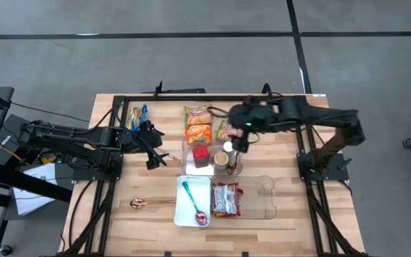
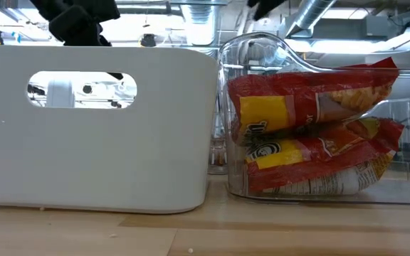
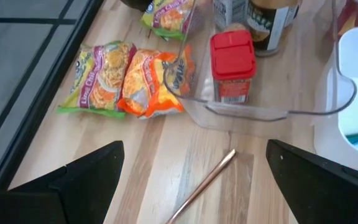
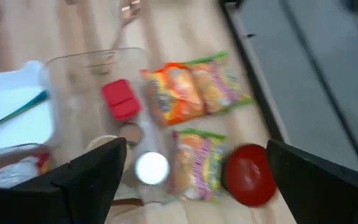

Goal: Pick & Place Food Item
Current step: Put the top green noodle pack into the bottom transparent bin

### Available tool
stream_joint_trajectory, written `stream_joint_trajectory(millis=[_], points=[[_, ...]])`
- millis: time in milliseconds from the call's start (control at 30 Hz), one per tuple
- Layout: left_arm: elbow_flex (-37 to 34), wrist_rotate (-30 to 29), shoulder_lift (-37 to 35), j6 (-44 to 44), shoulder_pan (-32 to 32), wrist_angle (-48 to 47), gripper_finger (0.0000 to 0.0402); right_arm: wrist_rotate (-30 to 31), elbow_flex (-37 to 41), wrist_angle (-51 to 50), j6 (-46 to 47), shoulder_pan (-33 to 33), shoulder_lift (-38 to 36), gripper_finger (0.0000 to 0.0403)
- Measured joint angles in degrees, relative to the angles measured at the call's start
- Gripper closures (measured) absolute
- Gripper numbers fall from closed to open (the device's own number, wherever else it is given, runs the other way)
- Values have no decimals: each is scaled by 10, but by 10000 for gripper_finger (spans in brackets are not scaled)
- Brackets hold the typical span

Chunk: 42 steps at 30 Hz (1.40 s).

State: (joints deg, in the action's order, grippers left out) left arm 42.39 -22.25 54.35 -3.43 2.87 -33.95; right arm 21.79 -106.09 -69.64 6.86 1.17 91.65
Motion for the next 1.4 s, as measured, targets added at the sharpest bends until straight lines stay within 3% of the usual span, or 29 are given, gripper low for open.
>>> stream_joint_trajectory(millis=[167, 333, 467, 567, 700, 867, 1100, 1400], points=[[0, 0, 0, 0, 0, -6, 15, 72, 118, 57, 55, 29, -92, 24], [0, 0, 0, 20, 0, 28, 15, 103, 303, 206, 95, 45, -187, 24], [0, 0, 0, 47, 0, 71, 15, 149, 413, 297, 154, 7, -250, 24], [0, 0, 0, 61, -2, 95, 15, 124, 443, 335, 165, -49, -277, 24], [0, 0, 0, 76, -12, 119, 15, 15, 425, 374, 130, -140, -276, 26], [0, 0, 0, 75, -32, 130, 15, -136, 341, 368, 54, -251, -210, 39], [0, 0, 0, 75, -38, 130, 15, -227, 191, 307, 15, -358, -50, 69], [0, 0, 0, 70, -38, 130, 15, -400, 33, 222, 7, -421, 187, 88]])
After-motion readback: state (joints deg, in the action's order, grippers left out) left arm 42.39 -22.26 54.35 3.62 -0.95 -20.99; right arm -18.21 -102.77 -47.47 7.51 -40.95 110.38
